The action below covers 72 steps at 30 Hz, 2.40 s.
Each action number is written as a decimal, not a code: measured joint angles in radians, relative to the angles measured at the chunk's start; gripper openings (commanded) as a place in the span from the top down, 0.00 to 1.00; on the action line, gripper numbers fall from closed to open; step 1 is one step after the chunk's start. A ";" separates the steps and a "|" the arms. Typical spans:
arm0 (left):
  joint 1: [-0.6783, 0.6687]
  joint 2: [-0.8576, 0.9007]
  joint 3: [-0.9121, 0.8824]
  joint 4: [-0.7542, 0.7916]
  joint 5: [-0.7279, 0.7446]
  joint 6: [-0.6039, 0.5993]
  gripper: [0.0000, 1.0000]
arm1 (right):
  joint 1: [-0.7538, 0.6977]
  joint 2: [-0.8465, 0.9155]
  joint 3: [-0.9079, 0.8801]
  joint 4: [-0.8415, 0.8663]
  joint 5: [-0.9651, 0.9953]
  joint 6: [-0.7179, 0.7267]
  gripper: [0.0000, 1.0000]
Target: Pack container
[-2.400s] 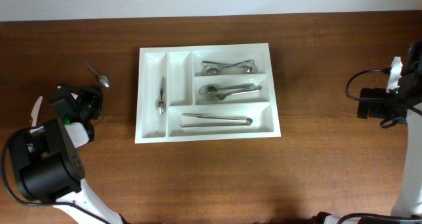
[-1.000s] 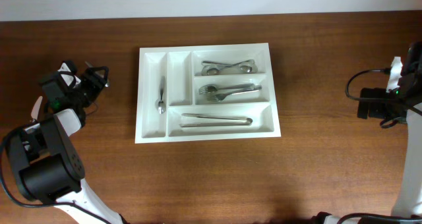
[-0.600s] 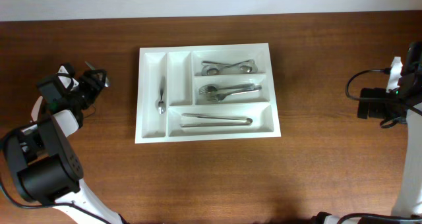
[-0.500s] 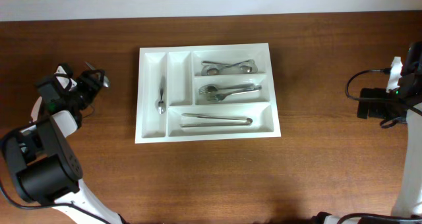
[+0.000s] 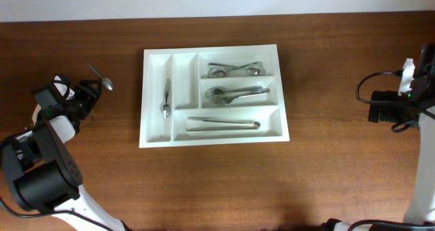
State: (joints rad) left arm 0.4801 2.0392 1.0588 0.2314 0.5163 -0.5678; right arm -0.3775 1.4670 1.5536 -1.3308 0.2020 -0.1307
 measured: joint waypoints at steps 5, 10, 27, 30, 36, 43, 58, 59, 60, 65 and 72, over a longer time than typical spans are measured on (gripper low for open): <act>0.000 0.000 0.022 -0.004 -0.004 0.008 0.36 | 0.000 0.000 0.000 0.000 0.000 0.000 0.01; 0.008 0.001 0.105 -0.087 0.013 0.034 0.36 | 0.000 0.000 0.000 0.000 0.000 0.000 0.01; -0.021 -0.148 0.681 -0.970 -0.282 0.487 0.25 | 0.000 0.000 0.000 0.000 0.000 0.000 0.01; -0.110 -0.163 0.716 -1.004 -0.405 0.463 0.24 | 0.000 0.000 0.000 0.000 0.000 0.000 0.01; -0.243 -0.160 0.717 -1.029 -0.575 0.237 0.23 | 0.000 0.000 0.000 0.000 0.000 0.000 0.01; -0.224 -0.098 0.726 -1.016 -0.650 0.067 0.21 | 0.000 0.000 0.000 0.000 0.000 0.000 0.01; -0.173 0.222 0.955 -1.189 -0.534 0.051 0.18 | 0.000 0.000 0.000 0.000 0.000 0.000 0.01; -0.176 0.229 0.961 -1.188 -0.533 0.051 0.18 | 0.000 0.000 0.000 0.000 0.000 0.000 0.01; -0.178 0.236 0.963 -1.185 -0.531 0.051 0.18 | 0.000 0.000 0.000 0.000 0.000 0.000 0.01; -0.180 0.247 0.963 -1.166 -0.530 0.051 0.18 | 0.000 0.000 0.000 0.000 0.000 0.000 0.01; -0.180 0.276 0.969 -1.128 -0.527 0.051 0.18 | 0.000 0.000 0.000 0.000 0.000 0.000 0.01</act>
State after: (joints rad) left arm 0.2996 2.3154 2.0277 -0.8963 -0.0105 -0.5167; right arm -0.3775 1.4670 1.5536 -1.3308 0.2020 -0.1303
